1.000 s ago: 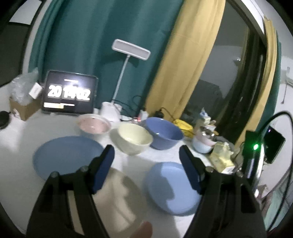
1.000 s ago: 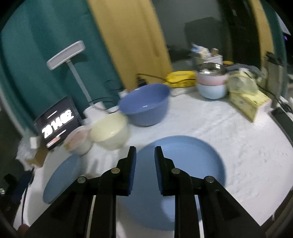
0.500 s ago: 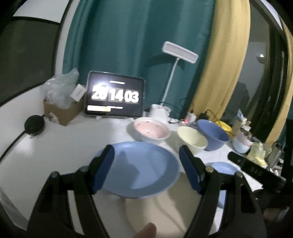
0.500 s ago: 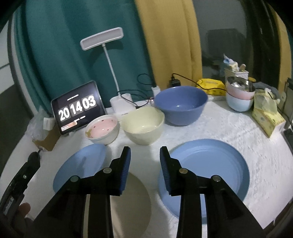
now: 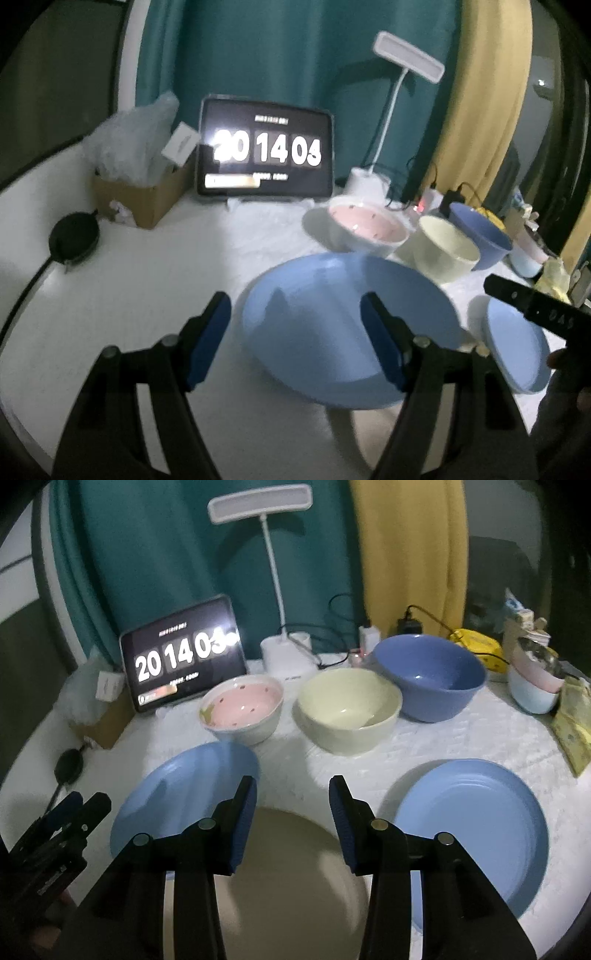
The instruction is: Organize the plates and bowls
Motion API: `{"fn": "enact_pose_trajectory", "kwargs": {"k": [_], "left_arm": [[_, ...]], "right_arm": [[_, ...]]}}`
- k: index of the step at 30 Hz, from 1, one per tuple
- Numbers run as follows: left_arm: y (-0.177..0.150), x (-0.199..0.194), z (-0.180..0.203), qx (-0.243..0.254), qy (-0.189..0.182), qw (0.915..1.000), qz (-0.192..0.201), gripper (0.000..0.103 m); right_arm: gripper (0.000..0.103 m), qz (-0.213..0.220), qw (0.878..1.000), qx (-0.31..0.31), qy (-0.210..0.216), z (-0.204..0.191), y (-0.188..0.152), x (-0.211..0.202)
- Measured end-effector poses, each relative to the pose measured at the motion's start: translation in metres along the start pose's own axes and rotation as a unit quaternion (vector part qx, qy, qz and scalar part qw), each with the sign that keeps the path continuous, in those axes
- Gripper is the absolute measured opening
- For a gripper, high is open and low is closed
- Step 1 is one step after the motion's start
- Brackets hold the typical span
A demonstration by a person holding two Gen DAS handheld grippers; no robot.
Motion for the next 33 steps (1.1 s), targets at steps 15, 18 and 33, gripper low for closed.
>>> {"fn": "enact_pose_trajectory", "kwargs": {"k": [15, 18, 33], "left_arm": [[-0.01, 0.042, -0.007, 0.007, 0.001, 0.9988, -0.049, 0.069], [-0.01, 0.046, -0.009, 0.014, 0.007, 0.9987, -0.05, 0.065], [-0.025, 0.063, -0.011, 0.019, 0.006, 0.9955, -0.093, 0.022]], "right_arm": [[0.043, -0.062, 0.998, -0.008, 0.029, -0.014, -0.019, 0.049], [0.043, -0.073, 0.997, -0.009, 0.035, -0.014, -0.023, 0.057], [0.031, -0.096, 0.993, -0.01, 0.06, -0.024, -0.032, 0.071]]}}
Point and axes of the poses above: each gripper's, at about its wrist camera, not at the fingertips, and x roughly the way its jaws point, z to its right, y to its top, the point moved 8 cm from there along x, roughly the way its jaws point, and after that the axes turned 13 degrees about y, right-handed, at the moved point
